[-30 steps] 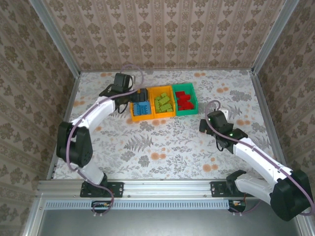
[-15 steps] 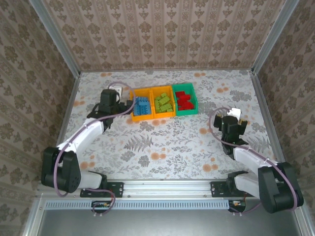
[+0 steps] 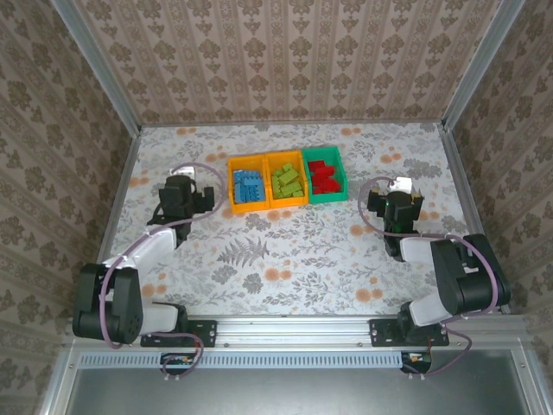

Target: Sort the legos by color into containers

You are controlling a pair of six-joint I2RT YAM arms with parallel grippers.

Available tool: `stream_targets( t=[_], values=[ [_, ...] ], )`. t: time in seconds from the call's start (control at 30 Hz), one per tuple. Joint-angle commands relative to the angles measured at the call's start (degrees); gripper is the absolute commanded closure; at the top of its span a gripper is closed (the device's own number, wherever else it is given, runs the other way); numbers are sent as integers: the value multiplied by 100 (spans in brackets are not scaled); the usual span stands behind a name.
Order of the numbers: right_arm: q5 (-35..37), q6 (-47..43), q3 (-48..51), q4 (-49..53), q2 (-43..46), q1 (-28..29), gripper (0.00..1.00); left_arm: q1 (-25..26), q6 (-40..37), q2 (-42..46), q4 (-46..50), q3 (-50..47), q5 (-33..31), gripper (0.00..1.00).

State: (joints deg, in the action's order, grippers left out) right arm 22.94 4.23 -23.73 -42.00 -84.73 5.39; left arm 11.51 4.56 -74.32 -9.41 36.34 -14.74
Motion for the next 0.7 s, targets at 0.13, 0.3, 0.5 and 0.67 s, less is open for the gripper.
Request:
stream_targets(
  t=[0.13, 0.3, 0.5, 0.67],
  values=[
    [-267, -112, 7, -439, 14, -38, 0, -117, -449, 32, -1383, -485, -267, 0],
    [-451, -155, 259, -1535, -516, -127, 0, -175, -588, -12, -1731, -737, -411, 0],
    [-582, -36, 166, -1020, -334, -205, 0, -199, -722, -90, -2510, -1206, -358, 0],
    [-599, -18, 166, -967, -311, -214, 0, -299, -980, -443, -3174, -1339, -42, 0]
  ],
)
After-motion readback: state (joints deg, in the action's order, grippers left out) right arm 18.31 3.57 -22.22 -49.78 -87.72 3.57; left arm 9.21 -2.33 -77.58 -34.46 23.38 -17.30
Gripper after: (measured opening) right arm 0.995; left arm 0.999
